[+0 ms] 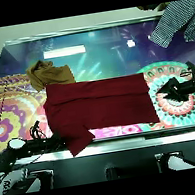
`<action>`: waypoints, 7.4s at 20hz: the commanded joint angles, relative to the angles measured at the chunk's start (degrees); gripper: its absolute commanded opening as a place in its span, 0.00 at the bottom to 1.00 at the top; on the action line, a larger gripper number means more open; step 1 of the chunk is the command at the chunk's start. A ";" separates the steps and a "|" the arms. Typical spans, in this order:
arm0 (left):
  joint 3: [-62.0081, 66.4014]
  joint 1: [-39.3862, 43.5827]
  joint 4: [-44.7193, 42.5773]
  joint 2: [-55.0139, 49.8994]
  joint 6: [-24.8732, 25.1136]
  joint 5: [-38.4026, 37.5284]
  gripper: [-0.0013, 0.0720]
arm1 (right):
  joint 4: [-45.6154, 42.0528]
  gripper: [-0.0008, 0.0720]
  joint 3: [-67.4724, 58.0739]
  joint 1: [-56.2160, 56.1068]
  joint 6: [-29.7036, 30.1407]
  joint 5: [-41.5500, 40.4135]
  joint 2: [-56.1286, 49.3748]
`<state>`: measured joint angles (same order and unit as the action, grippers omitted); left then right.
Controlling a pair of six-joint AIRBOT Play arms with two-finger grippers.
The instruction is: Fold the clothes and pants, and hang the long-sleeved shirts on hangers.
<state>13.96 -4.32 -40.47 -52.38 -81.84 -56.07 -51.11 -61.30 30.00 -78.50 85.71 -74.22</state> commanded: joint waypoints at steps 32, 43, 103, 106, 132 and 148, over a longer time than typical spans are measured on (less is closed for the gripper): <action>0.00 0.46 0.17 -0.24 2.19 -1.33 0.05 | -7.85 0.28 19.17 0.02 9.11 -9.35 -8.44; 17.18 0.46 -21.75 8.13 -13.18 -26.38 0.04 | -9.49 0.05 19.15 0.02 3.08 -2.99 9.25; 86.03 0.11 -27.71 -44.02 -7.72 -32.15 0.49 | 4.79 0.82 -14.56 -6.84 7.63 -8.50 -31.15; 86.03 0.11 -27.69 -44.02 -7.74 -32.00 0.49 | 4.35 0.75 -12.96 -9.68 7.80 -10.25 -31.15; 79.84 45.16 12.09 -61.09 -13.70 17.88 0.04 | -30.25 0.05 -25.88 -14.12 -13.00 -0.42 1.36; 85.68 56.00 15.02 -70.12 -24.87 21.77 0.04 | -30.38 0.05 -25.88 -14.14 -14.29 4.37 6.95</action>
<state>99.29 51.16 -25.56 -121.82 -105.32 -32.40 -82.04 -87.11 15.92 -92.62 89.82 -67.64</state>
